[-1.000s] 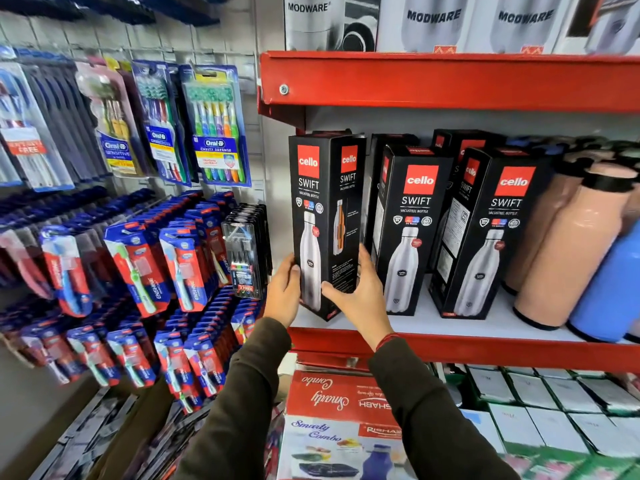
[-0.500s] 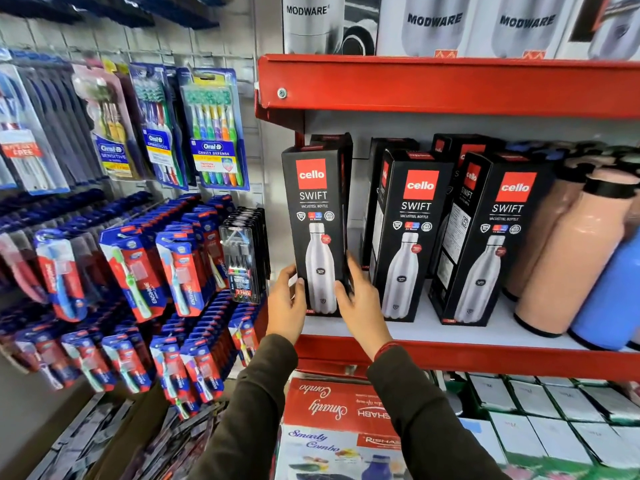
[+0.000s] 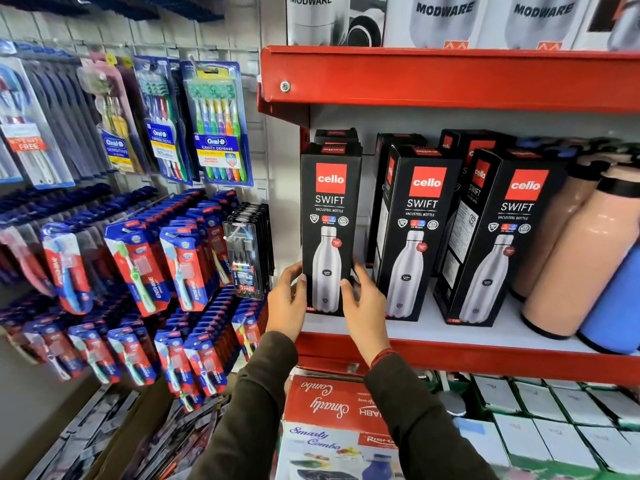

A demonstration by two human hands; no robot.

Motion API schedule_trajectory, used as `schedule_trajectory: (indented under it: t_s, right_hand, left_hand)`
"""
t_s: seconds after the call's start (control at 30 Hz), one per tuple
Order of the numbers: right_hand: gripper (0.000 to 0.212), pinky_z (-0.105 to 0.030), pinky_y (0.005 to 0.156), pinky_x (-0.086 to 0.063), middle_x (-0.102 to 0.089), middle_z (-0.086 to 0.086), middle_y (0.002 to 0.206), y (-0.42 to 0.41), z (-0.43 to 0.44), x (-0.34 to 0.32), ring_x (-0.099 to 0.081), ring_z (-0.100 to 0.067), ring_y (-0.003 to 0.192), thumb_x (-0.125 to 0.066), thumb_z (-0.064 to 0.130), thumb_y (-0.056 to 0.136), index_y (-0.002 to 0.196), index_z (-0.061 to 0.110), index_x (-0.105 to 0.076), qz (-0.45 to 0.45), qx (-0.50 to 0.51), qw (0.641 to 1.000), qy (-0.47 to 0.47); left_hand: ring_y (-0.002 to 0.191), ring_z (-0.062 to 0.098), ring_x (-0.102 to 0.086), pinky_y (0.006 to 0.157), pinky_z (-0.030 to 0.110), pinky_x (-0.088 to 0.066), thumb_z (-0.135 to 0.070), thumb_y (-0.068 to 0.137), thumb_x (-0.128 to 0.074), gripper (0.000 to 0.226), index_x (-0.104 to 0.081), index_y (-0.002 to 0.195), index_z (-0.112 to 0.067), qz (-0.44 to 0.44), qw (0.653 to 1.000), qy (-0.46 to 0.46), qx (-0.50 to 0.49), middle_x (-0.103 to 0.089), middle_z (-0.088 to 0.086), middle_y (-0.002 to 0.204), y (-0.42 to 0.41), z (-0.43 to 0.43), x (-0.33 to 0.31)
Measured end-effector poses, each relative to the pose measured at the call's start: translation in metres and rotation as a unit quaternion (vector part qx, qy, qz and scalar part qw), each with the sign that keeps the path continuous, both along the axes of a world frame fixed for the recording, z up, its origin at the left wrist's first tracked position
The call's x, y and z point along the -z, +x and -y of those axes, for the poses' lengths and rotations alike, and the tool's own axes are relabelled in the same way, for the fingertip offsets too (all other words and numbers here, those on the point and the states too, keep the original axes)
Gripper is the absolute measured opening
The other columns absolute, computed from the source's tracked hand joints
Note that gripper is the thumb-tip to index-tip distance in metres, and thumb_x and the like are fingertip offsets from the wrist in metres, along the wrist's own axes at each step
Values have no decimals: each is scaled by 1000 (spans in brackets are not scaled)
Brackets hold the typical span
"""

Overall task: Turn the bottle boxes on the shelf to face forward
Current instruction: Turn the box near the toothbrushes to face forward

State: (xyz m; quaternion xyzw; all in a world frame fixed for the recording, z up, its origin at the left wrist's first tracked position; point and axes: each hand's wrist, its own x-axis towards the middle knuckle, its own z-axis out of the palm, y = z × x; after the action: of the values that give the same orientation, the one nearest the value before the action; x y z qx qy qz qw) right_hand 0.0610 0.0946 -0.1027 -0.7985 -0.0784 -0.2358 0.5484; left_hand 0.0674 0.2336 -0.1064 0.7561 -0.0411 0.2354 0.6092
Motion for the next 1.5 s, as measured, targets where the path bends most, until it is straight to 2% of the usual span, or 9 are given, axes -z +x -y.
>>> schedule_trajectory:
  t_s: [0.1,0.47,0.57,0.77,1.1,1.2,1.3,1.4,1.5]
  right_hand:
    - [41,4,87,-39,-60,11,117,-3,-1,0,-60,-3,109,-55,14,99,140,13,-52,-11,1,999,48]
    - [42,3,92,-38,-56,16,121,-17,2,-4,-56,1,114,-56,15,99,140,13,-51,-23,-12,998,61]
    - [42,-5,95,-44,-59,17,121,-27,6,-4,-59,6,109,-57,16,98,139,18,-53,-32,-22,996,77]
    - [40,-6,84,-49,-65,16,110,-48,10,-2,-63,19,91,-65,14,92,132,16,-61,-26,-11,993,118]
    - [35,-7,79,-52,-66,12,101,-64,13,-3,-68,5,85,-68,16,90,125,16,-66,-8,5,993,118]
    - [30,-8,78,-53,-70,10,101,-64,17,-1,-68,7,90,-69,18,90,120,16,-69,4,13,994,111]
    - [23,-19,75,-53,-67,10,104,-68,30,3,-65,-8,90,-66,20,92,115,24,-69,55,65,989,118]
    - [24,-33,80,-54,-59,8,106,-66,53,3,-60,-16,89,-61,18,95,117,25,-67,91,111,981,130]
    - [30,-34,96,-51,-55,4,120,-60,77,1,-60,-17,106,-57,17,98,126,26,-60,92,122,978,145]
  left_hand:
    - [108,6,-59,80,-7,-40,-14,102,-49,31,-57,132,-10,-6,1000,-13,-11,-62,-5,115,0,0,0]
    - [105,4,-61,81,-5,-43,-12,101,-51,31,-59,130,-10,-11,999,-35,-7,-63,-5,115,-13,2,-3]
    - [100,-6,-61,80,-3,-44,-11,100,-53,30,-60,129,-11,-14,999,-45,-3,-64,-6,113,-23,2,-2]
    - [85,-23,-62,78,-1,-47,-12,96,-61,21,-66,116,-15,4,996,-77,-35,-65,-18,99,-45,4,1]
    - [82,-17,-66,75,4,-52,-17,94,-63,20,-70,112,-11,5,993,-96,-67,-70,-4,98,-63,8,-1]
    - [101,6,-68,92,30,-58,-25,96,-61,24,-65,119,-20,10,991,-95,-94,-69,-5,112,-67,14,4]
    - [116,18,-57,100,47,-51,-26,98,-55,33,-54,130,-21,61,982,-80,-161,-58,-5,128,-74,26,8]
    - [118,17,-52,105,37,-43,-13,99,-51,30,-54,129,-16,134,973,-40,-181,-55,2,124,-83,47,1]
    - [114,9,-50,102,27,-40,-8,99,-49,29,-55,126,-19,189,972,8,-140,-55,0,121,-91,77,-4]
